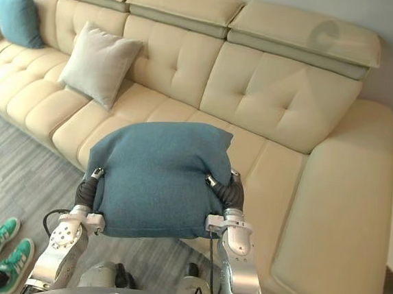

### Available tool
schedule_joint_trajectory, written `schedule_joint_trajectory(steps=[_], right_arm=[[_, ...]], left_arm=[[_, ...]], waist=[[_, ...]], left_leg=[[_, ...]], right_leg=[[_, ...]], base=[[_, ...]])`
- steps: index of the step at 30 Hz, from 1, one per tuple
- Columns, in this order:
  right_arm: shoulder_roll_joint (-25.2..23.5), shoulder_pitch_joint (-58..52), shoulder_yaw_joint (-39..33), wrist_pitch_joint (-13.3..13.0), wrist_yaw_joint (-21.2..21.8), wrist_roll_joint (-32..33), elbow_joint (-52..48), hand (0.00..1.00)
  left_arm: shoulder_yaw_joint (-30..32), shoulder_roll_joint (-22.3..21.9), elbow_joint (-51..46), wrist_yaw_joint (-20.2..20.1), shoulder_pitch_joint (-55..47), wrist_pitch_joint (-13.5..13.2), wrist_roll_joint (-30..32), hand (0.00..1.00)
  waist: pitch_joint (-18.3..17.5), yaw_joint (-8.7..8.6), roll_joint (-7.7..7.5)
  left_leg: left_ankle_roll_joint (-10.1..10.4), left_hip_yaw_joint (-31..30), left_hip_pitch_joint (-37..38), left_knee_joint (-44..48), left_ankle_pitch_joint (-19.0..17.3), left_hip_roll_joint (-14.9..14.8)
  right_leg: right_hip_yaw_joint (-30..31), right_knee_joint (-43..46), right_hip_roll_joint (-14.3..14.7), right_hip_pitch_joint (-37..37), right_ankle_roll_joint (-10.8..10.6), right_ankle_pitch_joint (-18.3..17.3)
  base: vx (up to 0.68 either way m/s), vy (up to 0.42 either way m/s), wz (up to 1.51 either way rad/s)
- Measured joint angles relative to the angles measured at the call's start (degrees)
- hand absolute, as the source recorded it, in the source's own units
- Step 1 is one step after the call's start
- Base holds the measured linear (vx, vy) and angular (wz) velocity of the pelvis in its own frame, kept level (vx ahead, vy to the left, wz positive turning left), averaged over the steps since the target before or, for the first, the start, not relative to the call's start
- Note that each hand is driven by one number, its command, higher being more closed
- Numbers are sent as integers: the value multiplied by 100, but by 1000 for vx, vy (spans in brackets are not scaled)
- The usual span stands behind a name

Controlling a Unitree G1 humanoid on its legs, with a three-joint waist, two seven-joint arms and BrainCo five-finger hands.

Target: Pick up cushions and gather them together orderly.

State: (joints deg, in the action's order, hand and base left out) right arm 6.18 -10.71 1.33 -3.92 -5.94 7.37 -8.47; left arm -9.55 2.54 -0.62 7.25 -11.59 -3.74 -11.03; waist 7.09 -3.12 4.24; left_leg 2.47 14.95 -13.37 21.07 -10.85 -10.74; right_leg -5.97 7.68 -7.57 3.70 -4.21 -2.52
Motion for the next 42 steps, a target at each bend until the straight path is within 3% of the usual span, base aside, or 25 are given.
schedule_joint_trajectory(steps=[1, 4, 5, 7, 10, 13, 16, 20, 22, 23, 25, 28, 30, 32, 34, 35, 36, 37, 39, 41, 42], right_arm=[[102, -96, 22, 4, 7, 1, -78, 100], [-142, -302, 96, 54, 14, -1, -105, 100], [-160, -287, 239, 54, 14, -2, -147, 100], [-155, -316, 345, 53, 52, -3, -234, 100], [-152, -238, 350, 40, 57, -3, -253, 100], [-181, -220, 363, 39, 103, -2, -236, 100], [-181, -207, 401, 39, 174, 1, -92, 100], [-180, -37, 427, 32, 258, 2, 493, 100], [-178, 59, 435, 36, 335, 4, 789, 100], [-174, 140, 450, 35, 368, 6, 950, 100], [-154, 288, 497, 34, 425, 7, 1119, 100], [-94, 439, 521, 34, 429, 9, 1222, 100], [-24, 562, 520, 34, 429, 10, 1222, 100], [105, 556, 518, 34, 428, 13, 1223, 100], [174, 555, 511, 34, 429, 18, 1219, 100], [201, 500, 513, 34, 428, 19, 1215, 100], [199, 351, 510, 33, 427, 22, 1126, 100], [216, 326, 510, 33, 426, 24, 1113, 100], [233, 117, 506, 42, 419, 86, 780, 100], [225, -75, 506, 40, 419, 126, 340, 100], [239, -115, 469, 41, 416, 128, 188, 100]], left_arm=[[8, -137, -80, -8, -144, -1, 2, 100], [105, -97, -176, -4, -199, 32, 4, 100], [215, -102, -252, 9, -326, 33, 4, 100], [274, -104, -437, 21, -540, 33, 2, 100], [275, -133, -917, 17, -672, 24, 3, 100], [294, -123, -990, 6, -754, 12, -3, 100], [354, -89, -926, -17, -768, 12, -3, 100], [465, -112, -695, -46, -773, 25, -3, 100], [506, -132, -573, -47, -763, 25, -3, 100], [531, -137, -485, -39, -771, 26, -7, 100], [613, -135, -453, -31, -766, 31, -11, 100], [619, -121, -453, -24, -685, 31, -15, 100], [584, -63, -449, -5, -553, 31, -65, 100], [491, -50, -441, -2, -501, 31, -66, 100], [450, -60, -440, -2, -471, 31, -67, 100], [430, -64, -407, -5, -457, 31, -67, 100], [430, -81, -381, -28, -460, 30, -87, 100], [430, -105, -347, -38, -454, 31, -122, 100], [437, -150, -300, -45, -529, 40, -202, 100], [466, -150, -307, -55, -556, 39, -235, 100], [449, -184, -332, -72, -561, 38, -235, 100]], waist=[[-38, 68, 296], [15, 120, -27], [73, 138, -155], [29, 259, -179], [-10, 315, -176], [-126, 365, -374], [-222, 302, -579], [-228, 298, -588], [-215, 302, -562], [-179, 320, -509], [-117, 261, -451], [-45, 203, -378], [139, 69, -324], [112, 51, -223], [101, 25, -89], [104, -45, 19], [126, -52, 81], [139, -41, 112], [136, 167, 129], [147, 251, 140], [151, 317, 120]], left_leg=[[444, -409, 208, -875, 1156, -122], [432, -174, 344, -720, 982, 164], [421, -334, 327, -251, 812, 285], [353, -670, 369, 35, 597, 336], [354, -649, 481, -26, 230, 225], [295, -120, 729, -222, -42, 220], [218, 421, 743, -59, -271, 261], [90, 584, 739, 192, -570, 393], [49, 786, 809, 181, -602, 395], [27, 1009, 887, 170, -613, 361], [-28, 1214, 938, 205, -651, 336], [-108, 1132, 837, 361, -837, 344], [-85, 719, 842, 319, -857, 448], [13, 286, 856, 221, -802, 501], [105, 108, 833, 198, -791, 385], [208, -16, 898, 88, -724, 247], [213, -248, 781, 593, -589, 87], [154, -299, 635, 959, -534, -17], [-70, -78, 186, 2045, 242, -361], [-14, 88, -127, 2537, 832, -520], [-2, 87, -236, 2563, 587, -542]], right_leg=[[214, 167, 161, 102, -230, -174], [334, 339, -28, 142, -325, -293], [407, 412, -128, 140, -343, -305], [677, 345, -139, 120, -378, -278], [1146, 63, 34, 246, -459, -83], [1978, -393, 105, 441, -455, 329], [2599, -681, 104, 679, -512, 728], [2844, -372, 175, 1117, -528, 889], [2428, -179, 215, 1319, -444, 1106], [1774, -218, 185, 1369, -176, 1280], [1249, -387, 109, 1383, 124, 1488], [1135, -486, 76, 1416, 132, 1586], [840, -387, -11, 1363, 136, 1409], [625, -119, 37, 1333, -54, 1253], [419, 76, 107, 1345, -21, 1064], [104, 316, 171, 1299, 83, 760], [-258, 439, 134, 1092, 56, 490], [-376, 489, 160, 1019, 66, 385], [-595, 461, 202, 678, 198, 169], [-662, 278, 169, 390, 253, 165], [-750, 182, 153, 290, 282, 146]], base=[[135, 319, -80], [217, 293, -54], [113, 123, -58], [108, 100, -94], [27, 64, -95], [-22, 82, -142], [-38, 90, -119], [-80, 123, -97], [-89, 90, -83], [-101, 77, -89], [-122, 24, -65], [-111, -4, -18], [-39, -16, 21], [93, -61, 28], [114, -78, 41], [251, -159, 94], [254, -183, 95], [273, -230, 83], [259, -260, 46], [279, -188, 34], [270, -140, 25]])
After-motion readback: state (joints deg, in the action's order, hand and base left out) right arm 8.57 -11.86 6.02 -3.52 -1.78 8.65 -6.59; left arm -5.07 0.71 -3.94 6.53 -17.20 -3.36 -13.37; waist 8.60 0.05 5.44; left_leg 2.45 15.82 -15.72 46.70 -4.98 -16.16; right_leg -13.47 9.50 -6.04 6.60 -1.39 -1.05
